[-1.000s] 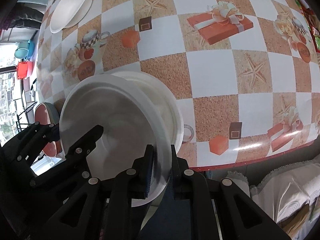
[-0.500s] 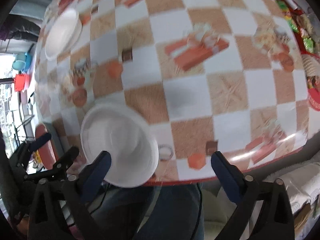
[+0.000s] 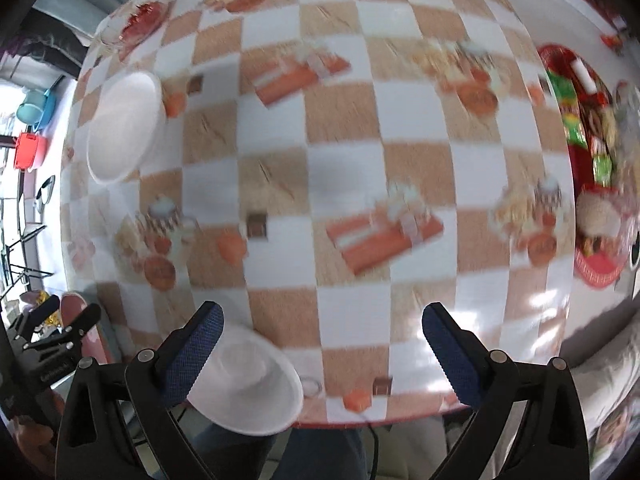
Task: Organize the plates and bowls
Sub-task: 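Move both grippers to a third white bowl, then close both grippers on the third white bowl rim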
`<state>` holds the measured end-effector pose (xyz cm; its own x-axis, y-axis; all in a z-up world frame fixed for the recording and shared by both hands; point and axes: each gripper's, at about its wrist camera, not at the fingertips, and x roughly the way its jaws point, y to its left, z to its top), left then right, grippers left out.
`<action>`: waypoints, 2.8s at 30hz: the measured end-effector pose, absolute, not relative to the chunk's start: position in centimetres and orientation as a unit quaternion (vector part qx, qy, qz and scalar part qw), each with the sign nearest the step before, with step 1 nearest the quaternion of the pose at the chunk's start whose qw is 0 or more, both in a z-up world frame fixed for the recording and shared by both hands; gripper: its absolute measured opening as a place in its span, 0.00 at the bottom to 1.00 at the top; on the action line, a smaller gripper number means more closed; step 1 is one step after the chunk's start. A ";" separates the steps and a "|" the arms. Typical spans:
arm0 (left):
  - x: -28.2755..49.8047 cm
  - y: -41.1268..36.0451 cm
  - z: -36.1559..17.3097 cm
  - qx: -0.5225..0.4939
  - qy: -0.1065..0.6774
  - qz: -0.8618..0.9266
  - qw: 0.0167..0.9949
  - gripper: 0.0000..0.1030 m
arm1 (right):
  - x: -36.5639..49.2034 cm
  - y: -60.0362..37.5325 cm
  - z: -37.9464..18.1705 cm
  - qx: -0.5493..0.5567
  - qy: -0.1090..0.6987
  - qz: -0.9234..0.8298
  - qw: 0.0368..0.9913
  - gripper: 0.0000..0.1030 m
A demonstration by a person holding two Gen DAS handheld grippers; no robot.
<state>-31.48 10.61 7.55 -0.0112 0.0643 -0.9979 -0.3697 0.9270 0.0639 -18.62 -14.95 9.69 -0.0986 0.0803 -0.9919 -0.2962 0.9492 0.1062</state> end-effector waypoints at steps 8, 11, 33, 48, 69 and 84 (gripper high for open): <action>-25.7 13.6 8.9 -0.112 0.672 0.192 0.706 1.00 | -15.3 -10.4 9.8 -0.101 0.716 0.172 0.670 0.97; -24.4 13.7 8.6 -0.113 0.668 0.197 0.708 1.00 | -14.3 -8.9 9.5 -0.100 0.716 0.179 0.668 0.97; -16.9 16.3 5.1 -0.102 0.668 0.220 0.704 1.00 | -10.2 -0.9 4.6 -0.083 0.726 0.174 0.660 0.97; -15.4 18.8 1.4 -0.127 0.686 0.215 0.684 1.00 | -9.7 1.1 0.5 -0.088 0.740 0.164 0.647 0.97; -17.0 22.3 -2.0 -0.194 0.685 0.178 0.679 1.00 | -9.3 4.1 -2.9 -0.103 0.739 0.159 0.646 1.00; -15.6 18.9 -0.4 -0.146 0.687 0.144 0.697 0.57 | -10.3 4.8 -1.4 -0.119 0.707 0.222 0.661 0.50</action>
